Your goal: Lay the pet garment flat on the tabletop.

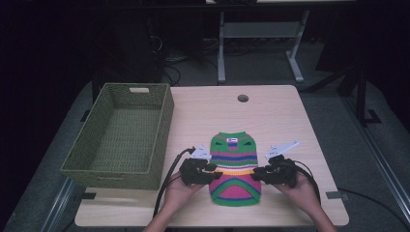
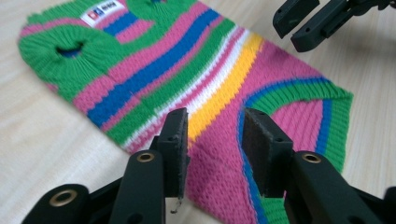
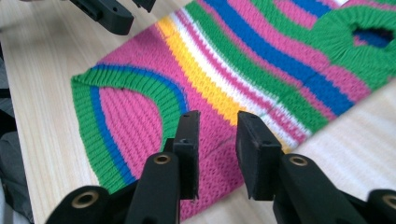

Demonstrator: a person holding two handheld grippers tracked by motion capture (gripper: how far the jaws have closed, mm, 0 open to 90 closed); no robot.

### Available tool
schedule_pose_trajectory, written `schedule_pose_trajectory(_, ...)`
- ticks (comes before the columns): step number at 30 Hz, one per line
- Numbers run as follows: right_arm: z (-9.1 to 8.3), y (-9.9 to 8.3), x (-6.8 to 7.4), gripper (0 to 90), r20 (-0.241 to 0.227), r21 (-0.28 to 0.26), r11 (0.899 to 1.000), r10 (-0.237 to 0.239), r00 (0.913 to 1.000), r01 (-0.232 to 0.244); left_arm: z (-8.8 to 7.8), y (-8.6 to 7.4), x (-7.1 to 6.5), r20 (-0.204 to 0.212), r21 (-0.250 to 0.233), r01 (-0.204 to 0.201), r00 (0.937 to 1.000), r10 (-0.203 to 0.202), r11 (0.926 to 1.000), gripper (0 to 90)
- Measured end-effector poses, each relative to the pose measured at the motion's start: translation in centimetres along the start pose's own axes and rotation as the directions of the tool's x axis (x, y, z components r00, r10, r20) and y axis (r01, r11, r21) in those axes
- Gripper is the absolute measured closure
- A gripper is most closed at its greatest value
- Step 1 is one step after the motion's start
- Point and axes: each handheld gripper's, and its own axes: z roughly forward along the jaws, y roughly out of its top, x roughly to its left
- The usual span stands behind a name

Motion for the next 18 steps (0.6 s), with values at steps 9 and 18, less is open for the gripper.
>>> schedule_pose_trajectory(9,0.8,-1.2,0.7,73.4,0.017,0.027,1.0,-0.008,0.9998,0.007,0.4,-0.9,-0.6,0.031,0.034,-0.02,0.9994,0.019,0.9992,71.0)
schedule_pose_trajectory(18,1.0,-1.5,1.1,79.6,0.026,0.014,0.999,-0.037,0.999,0.036,0.6,-1.2,-1.0,0.038,0.063,-0.047,0.9983,0.045,0.9969,81.1)
